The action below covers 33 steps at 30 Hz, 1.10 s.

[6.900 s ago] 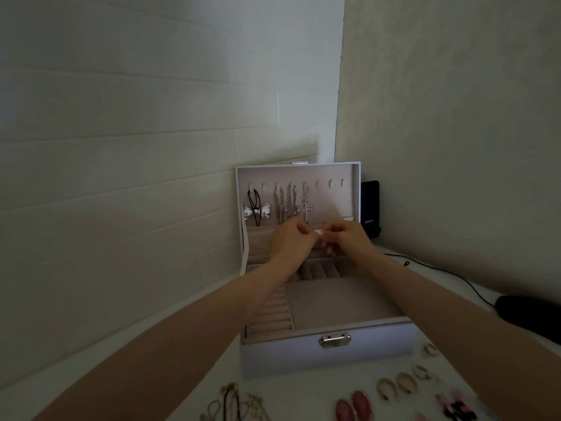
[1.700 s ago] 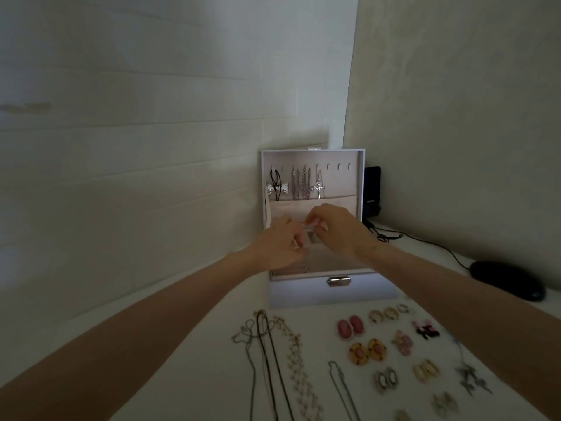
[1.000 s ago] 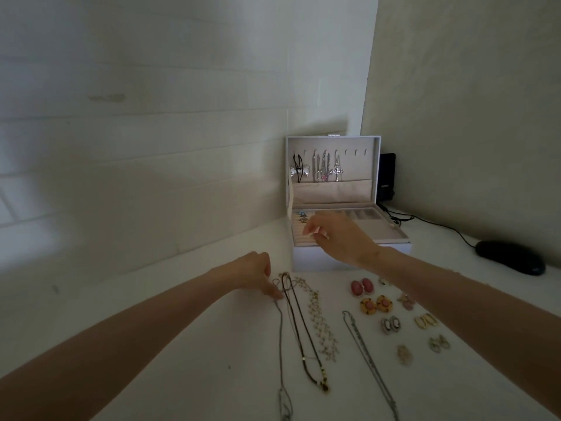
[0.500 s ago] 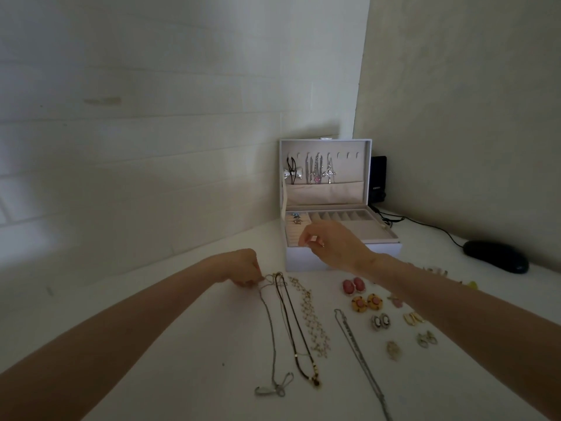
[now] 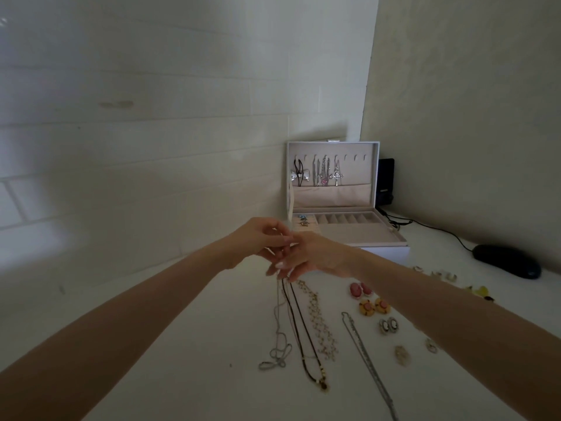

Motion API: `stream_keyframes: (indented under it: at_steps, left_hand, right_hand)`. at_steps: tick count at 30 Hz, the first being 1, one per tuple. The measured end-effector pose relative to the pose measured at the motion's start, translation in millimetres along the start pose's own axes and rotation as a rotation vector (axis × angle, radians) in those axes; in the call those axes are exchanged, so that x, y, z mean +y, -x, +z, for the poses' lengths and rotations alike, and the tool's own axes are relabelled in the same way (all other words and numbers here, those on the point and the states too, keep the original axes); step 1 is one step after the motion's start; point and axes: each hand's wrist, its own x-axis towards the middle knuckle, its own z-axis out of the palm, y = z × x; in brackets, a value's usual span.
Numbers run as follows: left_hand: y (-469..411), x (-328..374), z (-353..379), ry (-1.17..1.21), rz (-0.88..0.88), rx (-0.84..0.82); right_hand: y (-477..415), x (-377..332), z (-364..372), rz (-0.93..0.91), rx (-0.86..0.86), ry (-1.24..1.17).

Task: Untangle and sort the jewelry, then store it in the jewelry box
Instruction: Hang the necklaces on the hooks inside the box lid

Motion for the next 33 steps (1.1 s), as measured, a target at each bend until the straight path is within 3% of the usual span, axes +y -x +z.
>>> stream_keyframes:
  at_steps: [4, 6, 10, 13, 18, 26, 33]
  left_hand:
    - [-4, -5, 3, -0.009, 0.141, 0.159]
    - [-4, -8, 3, 0.024, 0.122, 0.179]
    - [-1, -21, -2, 0.061, -0.019, -0.078]
    - [2, -26, -2, -0.119, -0.079, -0.271]
    - [2, -34, 2, -0.316, -0.145, -0.392]
    - [1, -33, -2, -0.211, -0.136, -0.303]
    - [-11, -12, 4, 0.150, -0.172, -0.148]
  right_hand:
    - [2, 0, -8, 0.000, 0.058, 0.001]
    - [4, -2, -13, -0.025, 0.057, -0.075]
    - [5, -8, -17, -0.103, 0.073, -0.227]
    - [6, -13, -19, -0.140, 0.098, -0.270]
    - [6, -22, -25, -0.220, 0.208, -0.400]
    - [6, -27, -51, -0.339, 0.429, -0.541]
    - [4, -21, -74, -0.192, 0.589, -0.320]
